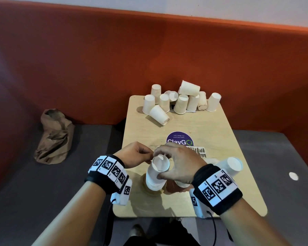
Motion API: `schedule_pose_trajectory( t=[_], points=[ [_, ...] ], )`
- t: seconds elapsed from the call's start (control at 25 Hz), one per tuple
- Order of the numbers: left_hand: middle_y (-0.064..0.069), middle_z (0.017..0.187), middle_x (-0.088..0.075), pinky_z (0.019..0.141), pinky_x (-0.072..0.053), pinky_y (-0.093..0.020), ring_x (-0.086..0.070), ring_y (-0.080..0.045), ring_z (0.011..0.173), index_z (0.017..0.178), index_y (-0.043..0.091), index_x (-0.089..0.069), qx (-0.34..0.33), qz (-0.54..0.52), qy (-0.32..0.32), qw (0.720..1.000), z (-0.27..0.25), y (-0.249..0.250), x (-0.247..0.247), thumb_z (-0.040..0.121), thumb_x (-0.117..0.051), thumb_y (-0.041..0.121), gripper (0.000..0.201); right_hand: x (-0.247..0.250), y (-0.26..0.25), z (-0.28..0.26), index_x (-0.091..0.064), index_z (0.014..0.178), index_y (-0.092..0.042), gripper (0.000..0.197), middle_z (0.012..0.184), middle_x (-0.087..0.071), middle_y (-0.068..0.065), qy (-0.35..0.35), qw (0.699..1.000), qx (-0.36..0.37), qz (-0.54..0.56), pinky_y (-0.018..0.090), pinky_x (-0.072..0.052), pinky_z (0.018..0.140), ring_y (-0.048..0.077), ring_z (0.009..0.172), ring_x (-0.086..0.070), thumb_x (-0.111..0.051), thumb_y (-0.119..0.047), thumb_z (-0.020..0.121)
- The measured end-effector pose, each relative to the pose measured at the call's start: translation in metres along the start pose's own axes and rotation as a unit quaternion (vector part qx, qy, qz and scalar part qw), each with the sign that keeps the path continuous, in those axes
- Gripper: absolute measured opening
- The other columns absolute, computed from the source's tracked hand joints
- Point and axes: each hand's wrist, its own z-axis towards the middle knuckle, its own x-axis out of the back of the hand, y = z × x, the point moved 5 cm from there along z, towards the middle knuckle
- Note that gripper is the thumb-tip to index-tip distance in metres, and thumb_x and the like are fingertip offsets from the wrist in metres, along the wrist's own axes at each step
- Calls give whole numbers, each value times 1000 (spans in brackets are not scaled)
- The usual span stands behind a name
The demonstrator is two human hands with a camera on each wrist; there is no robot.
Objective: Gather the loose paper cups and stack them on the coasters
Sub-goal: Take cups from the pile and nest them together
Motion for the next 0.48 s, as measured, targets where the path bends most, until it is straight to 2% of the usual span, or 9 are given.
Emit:
schedule_pose_trajectory(
  t=[0.16, 0.28, 0.36, 0.48],
  points=[
    [-6, 83, -76, 79, -53, -18, -68, -5, 79, 73, 21, -76, 23, 14, 2, 1000, 2, -6, -2, 95, -63, 12, 27, -4, 3, 3, -58, 115, -41, 61, 112, -56, -18, -12, 1000, -3, -8, 37, -51, 89, 9, 103, -57, -84, -45, 61],
    [-8, 88, -77, 84, -54, -24, -68, -10, 82, 81, 24, -77, 29, 44, -2, 999, 5, -7, 3, 94, -66, 19, 17, -4, 4, 1, -52, 126, -44, 75, 122, -53, -18, -30, 999, 2, -24, 36, -50, 93, 9, 110, -56, -86, -51, 59],
    [0, 84, -75, 83, -54, -26, -68, -10, 81, 94, 23, -77, 21, 57, 14, 998, 8, 0, 13, 93, -68, 25, 9, 3, 7, -1, -47, 132, -46, 83, 124, -51, -21, -32, 999, 5, -16, 33, -49, 94, 4, 109, -55, -86, -56, 59],
    [12, 86, -73, 80, -51, -19, -71, -10, 85, 109, 22, -74, 26, 102, 41, 994, 10, 16, 34, 92, -69, 31, 20, 23, 15, -8, -46, 135, -45, 86, 127, -50, -22, -44, 998, 11, -33, 27, -48, 94, -1, 105, -53, -84, -62, 61]
  ],
)
